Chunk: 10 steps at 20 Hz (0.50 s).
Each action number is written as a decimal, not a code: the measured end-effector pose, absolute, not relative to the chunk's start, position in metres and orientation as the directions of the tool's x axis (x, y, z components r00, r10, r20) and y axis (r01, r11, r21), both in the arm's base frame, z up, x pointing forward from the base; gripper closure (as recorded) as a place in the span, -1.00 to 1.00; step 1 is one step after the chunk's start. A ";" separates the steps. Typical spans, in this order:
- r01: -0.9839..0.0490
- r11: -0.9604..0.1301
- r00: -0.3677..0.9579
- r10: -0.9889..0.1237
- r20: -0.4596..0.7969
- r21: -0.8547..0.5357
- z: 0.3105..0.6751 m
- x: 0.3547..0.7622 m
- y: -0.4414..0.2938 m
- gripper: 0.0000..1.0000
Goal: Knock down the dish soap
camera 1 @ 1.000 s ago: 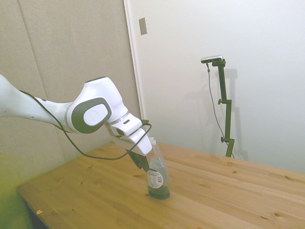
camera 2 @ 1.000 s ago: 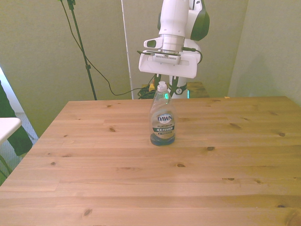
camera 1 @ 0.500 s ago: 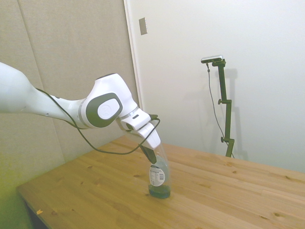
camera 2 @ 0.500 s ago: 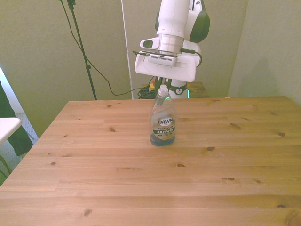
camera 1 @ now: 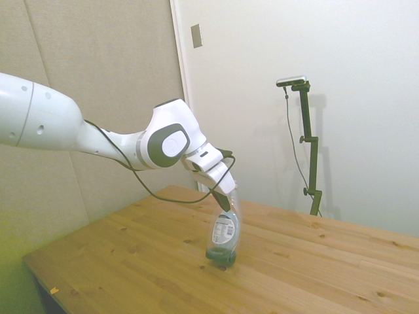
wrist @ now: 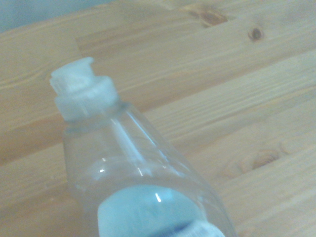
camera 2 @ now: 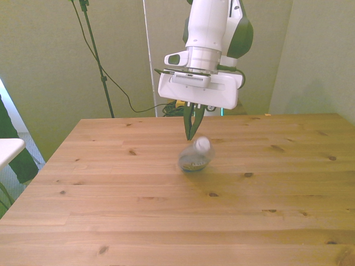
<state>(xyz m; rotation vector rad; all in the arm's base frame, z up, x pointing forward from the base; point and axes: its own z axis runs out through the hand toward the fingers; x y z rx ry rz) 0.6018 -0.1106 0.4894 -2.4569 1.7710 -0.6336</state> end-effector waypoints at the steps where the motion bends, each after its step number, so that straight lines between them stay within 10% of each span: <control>1: -0.899 -0.337 0.251 -0.921 0.298 -0.281 0.490 0.609 -0.109 1.00; 10: -0.894 -0.266 0.149 -0.936 0.319 -0.361 0.499 0.660 -0.123 1.00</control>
